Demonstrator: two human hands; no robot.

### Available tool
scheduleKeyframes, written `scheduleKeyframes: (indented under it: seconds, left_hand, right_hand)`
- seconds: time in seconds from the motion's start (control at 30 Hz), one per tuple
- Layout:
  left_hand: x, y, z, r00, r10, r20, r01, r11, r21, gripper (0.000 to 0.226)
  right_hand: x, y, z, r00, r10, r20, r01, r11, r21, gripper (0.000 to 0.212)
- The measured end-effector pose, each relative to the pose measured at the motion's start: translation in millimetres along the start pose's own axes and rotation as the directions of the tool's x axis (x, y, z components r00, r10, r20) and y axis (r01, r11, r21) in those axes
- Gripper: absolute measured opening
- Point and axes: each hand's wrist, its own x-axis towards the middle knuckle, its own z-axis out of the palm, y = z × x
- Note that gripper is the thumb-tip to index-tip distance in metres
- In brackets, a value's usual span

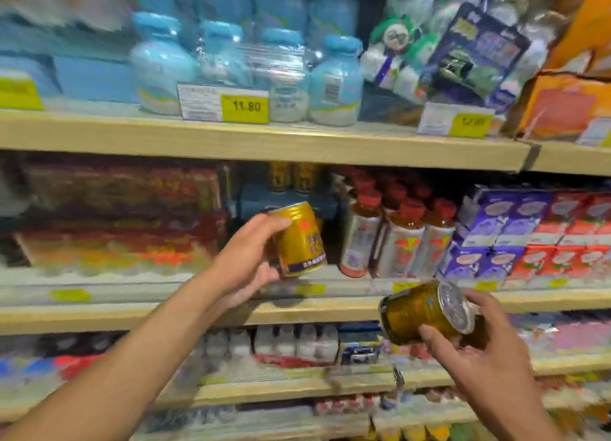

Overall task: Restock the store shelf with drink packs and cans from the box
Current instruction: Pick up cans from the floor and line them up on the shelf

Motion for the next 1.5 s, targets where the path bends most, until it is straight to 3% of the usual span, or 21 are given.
scheduleKeyframes:
  seconds: [0.1, 0.2, 0.3, 0.37, 0.43, 0.47, 0.53, 0.63, 0.73, 0.83, 0.93, 1.0, 1.07, 1.13, 1.27, 1.37, 1.5]
  left_hand:
    - [9.0, 14.8, -22.6, 0.996, -0.084, 0.027, 0.086, 0.994, -0.072, 0.035]
    - [20.8, 19.4, -37.2, 0.997, -0.080, 0.009, 0.080, 0.997, -0.009, 0.025]
    - [39.2, 19.9, -42.0, 0.998, -0.040, -0.056, 0.045, 0.996, 0.081, 0.023]
    - [54.6, 22.8, -44.0, 0.995, 0.058, -0.086, -0.042, 0.983, 0.176, 0.025]
    - [70.8, 27.4, -43.7, 0.976, 0.184, -0.114, -0.129, 0.918, 0.376, 0.057]
    - [78.9, 30.0, -42.7, 0.961, 0.244, -0.134, -0.150, 0.860, 0.488, 0.062]
    - [98.4, 34.1, -44.2, 0.928, 0.345, -0.139, -0.177, 0.738, 0.651, 0.058]
    - [124.9, 35.8, -48.3, 0.916, 0.384, -0.115, -0.179, 0.648, 0.740, 0.067]
    - [144.5, 30.0, -55.1, 0.914, 0.384, -0.132, -0.168, 0.654, 0.738, 0.071]
    - [156.4, 24.7, -63.8, 0.917, 0.372, -0.145, -0.152, 0.661, 0.735, 0.059]
    - [154.3, 24.7, -67.7, 0.922, 0.374, -0.102, -0.170, 0.627, 0.761, 0.052]
    - [153.1, 22.0, -69.6, 0.918, 0.392, -0.051, -0.204, 0.581, 0.788, 0.049]
    - [149.7, 18.7, -70.2, 0.917, 0.400, -0.016, -0.218, 0.532, 0.818, 0.046]
    - [149.4, 16.6, -72.2, 0.918, 0.395, -0.015, -0.209, 0.516, 0.830, 0.045]
    - [147.8, 17.0, -71.3, 0.915, 0.403, 0.006, -0.215, 0.476, 0.853, 0.045]
    - [147.7, 16.9, -72.4, 0.925, 0.379, -0.014, -0.195, 0.506, 0.840, 0.047]
    - [147.0, 14.4, -75.2, 0.922, 0.387, -0.007, -0.208, 0.511, 0.834, 0.058]
  right_hand:
    - [9.8, -17.6, 26.8, 0.997, -0.003, 0.081, 0.000, 0.999, 0.037, 0.045]
    - [18.5, -32.2, 49.2, 0.993, -0.030, 0.116, 0.024, 0.998, 0.051, 0.041]
    - [27.7, -40.4, 63.1, 0.992, -0.056, 0.117, 0.053, 0.998, 0.030, 0.040]
    - [32.4, -43.6, 69.0, 0.991, -0.061, 0.118, 0.060, 0.998, 0.019, 0.040]
    - [37.2, -44.5, 74.2, 0.991, -0.067, 0.115, 0.065, 0.998, 0.022, 0.040]
    - [39.5, -45.1, 76.1, 0.991, -0.069, 0.116, 0.066, 0.997, 0.027, 0.043]
    - [45.9, -46.9, 80.8, 0.987, -0.073, 0.144, 0.071, 0.997, 0.020, 0.047]
    - [59.1, -53.3, 90.0, 0.979, -0.072, 0.190, 0.077, 0.997, -0.020, 0.054]
    - [77.2, -68.5, 101.7, 0.976, -0.049, 0.210, 0.063, 0.996, -0.061, 0.057]
    - [96.4, -90.7, 114.2, 0.971, -0.003, 0.239, 0.021, 0.997, -0.072, 0.037]
    - [128.1, -104.8, 132.6, 0.954, 0.115, 0.277, -0.116, 0.993, -0.011, 0.027]
    - [158.9, -108.4, 151.5, 0.945, 0.159, 0.285, -0.167, 0.986, 0.002, 0.034]
    - [190.3, -106.7, 171.6, 0.967, 0.105, 0.232, -0.106, 0.994, -0.012, 0.057]
    - [213.4, -102.2, 189.4, 0.972, 0.065, 0.225, -0.053, 0.997, -0.059, 0.063]
    - [226.2, -106.0, 206.3, 0.976, 0.052, 0.210, -0.025, 0.991, -0.128, 0.029]
    - [231.5, -91.3, 218.1, 0.979, 0.057, 0.198, -0.033, 0.992, -0.123, 0.059]
    - [225.2, -78.1, 221.0, 0.986, 0.048, 0.157, -0.018, 0.982, -0.186, 0.078]
